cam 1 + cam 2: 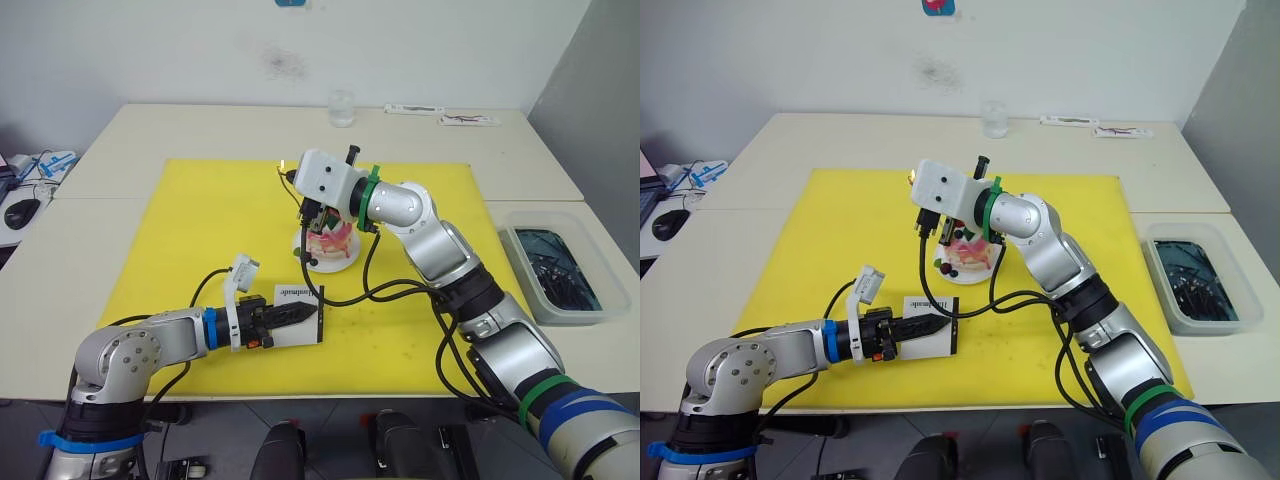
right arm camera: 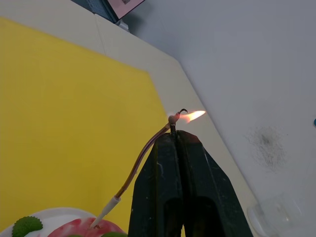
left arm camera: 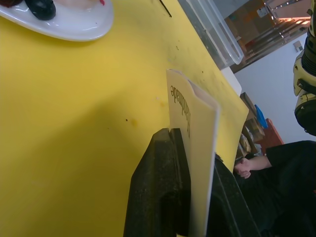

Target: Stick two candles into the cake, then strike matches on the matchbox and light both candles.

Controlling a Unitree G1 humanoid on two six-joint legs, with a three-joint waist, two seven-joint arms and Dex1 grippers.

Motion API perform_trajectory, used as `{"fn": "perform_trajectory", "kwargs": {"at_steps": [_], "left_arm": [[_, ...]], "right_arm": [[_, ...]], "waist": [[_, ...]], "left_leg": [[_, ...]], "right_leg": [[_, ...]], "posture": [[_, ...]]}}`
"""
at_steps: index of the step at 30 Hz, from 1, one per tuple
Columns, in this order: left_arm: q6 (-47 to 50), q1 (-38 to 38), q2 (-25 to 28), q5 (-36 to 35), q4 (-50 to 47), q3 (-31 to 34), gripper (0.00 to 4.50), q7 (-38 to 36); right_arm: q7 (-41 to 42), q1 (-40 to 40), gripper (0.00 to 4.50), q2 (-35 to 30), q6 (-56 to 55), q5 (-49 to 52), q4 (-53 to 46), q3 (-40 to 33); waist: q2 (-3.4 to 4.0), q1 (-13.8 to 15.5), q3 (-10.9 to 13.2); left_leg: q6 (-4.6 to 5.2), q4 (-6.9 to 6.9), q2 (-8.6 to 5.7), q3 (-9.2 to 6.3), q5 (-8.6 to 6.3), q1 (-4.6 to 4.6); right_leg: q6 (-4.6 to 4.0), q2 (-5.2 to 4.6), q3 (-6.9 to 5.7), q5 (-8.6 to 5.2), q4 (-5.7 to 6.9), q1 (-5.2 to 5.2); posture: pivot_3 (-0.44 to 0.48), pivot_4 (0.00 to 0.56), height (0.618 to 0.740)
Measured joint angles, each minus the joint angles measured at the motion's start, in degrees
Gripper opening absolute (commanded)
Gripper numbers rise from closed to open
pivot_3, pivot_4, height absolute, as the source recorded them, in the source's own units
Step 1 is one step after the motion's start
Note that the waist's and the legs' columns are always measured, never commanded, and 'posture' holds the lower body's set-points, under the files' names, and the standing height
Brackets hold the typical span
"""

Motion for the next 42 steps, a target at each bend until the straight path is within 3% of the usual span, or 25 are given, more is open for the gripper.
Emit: {"fn": "perform_trajectory", "kwargs": {"at_steps": [37,42], "left_arm": [[0.0,-0.5,-0.6,0.0,0.0,0.0,0.00,0.0],[0.0,-1.5,-1.1,0.0,0.1,0.0,0.00,0.0]], "right_arm": [[1.3,0.0,0.02,-0.1,0.1,0.1,0.0,-0.3],[2.8,0.0,0.02,-0.8,1.7,0.2,-3.9,-0.8]], "waist": [[0.00,0.0,0.0],[0.00,0.0,0.0]], "left_leg": [[0.00,-0.02,0.00,0.00,0.00,0.00],[0.00,-0.05,0.00,-0.01,0.00,0.00]], "right_leg": [[0.00,0.00,0.00,0.00,-0.01,0.00],[0.00,0.00,-0.01,0.00,-0.02,-0.01]], "posture": [[0.000,0.150,0.740],[0.000,0.150,0.740]]}}
